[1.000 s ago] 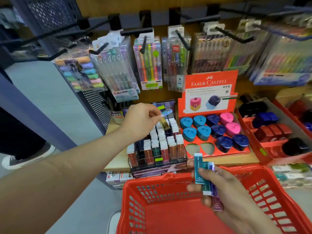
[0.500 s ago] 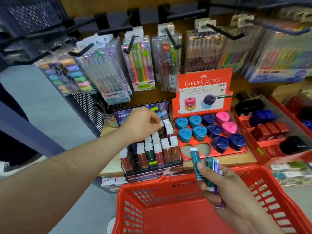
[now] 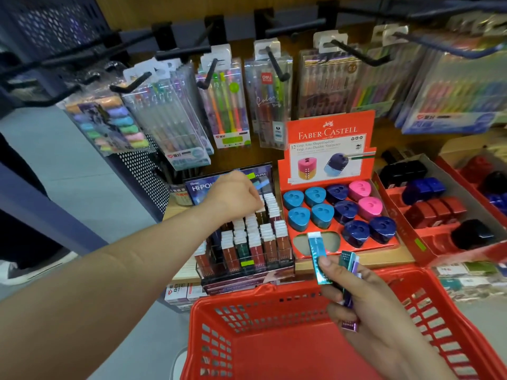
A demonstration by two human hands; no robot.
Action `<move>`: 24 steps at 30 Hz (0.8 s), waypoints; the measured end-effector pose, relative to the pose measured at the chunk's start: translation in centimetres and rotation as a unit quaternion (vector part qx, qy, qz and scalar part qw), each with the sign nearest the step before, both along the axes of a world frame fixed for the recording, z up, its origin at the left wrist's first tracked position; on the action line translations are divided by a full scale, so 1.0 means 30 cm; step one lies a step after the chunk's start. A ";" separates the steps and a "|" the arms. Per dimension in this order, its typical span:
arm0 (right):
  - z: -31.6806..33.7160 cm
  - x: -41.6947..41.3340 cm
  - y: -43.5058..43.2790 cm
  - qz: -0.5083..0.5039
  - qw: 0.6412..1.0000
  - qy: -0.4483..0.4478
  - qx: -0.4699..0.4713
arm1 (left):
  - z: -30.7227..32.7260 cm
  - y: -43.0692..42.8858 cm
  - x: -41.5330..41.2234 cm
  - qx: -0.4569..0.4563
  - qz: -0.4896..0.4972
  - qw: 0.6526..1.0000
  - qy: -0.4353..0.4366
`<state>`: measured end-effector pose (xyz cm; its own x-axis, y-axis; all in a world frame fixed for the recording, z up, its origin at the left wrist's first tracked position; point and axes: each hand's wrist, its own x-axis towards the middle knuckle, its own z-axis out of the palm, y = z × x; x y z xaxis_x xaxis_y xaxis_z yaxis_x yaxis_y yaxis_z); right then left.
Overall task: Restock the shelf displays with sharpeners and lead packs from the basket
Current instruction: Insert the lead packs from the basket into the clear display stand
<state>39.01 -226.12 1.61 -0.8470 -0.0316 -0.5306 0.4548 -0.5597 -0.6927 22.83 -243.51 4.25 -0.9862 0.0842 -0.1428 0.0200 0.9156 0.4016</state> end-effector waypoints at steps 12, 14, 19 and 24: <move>0.063 -0.020 -0.051 0.029 0.996 0.061 0.052 | 0.137 -0.010 0.186 0.316 -0.101 0.909 -0.254; 0.066 -0.021 -0.054 0.042 0.995 0.066 0.068 | 0.144 -0.019 0.192 0.349 -0.091 0.897 -0.256; 0.063 -0.024 -0.072 0.064 0.991 0.089 0.082 | 0.171 -0.048 0.207 0.336 -0.121 0.901 -0.247; 0.047 -0.029 -0.058 0.038 0.997 0.057 0.027 | 0.192 -0.097 0.176 0.314 -0.060 0.936 -0.146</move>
<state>38.14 -227.86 3.02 -0.8982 -0.0718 -0.4337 0.4111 -0.4866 -0.7708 28.12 -246.44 10.01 -0.8908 0.3498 -0.2902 -0.0869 0.4957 0.8642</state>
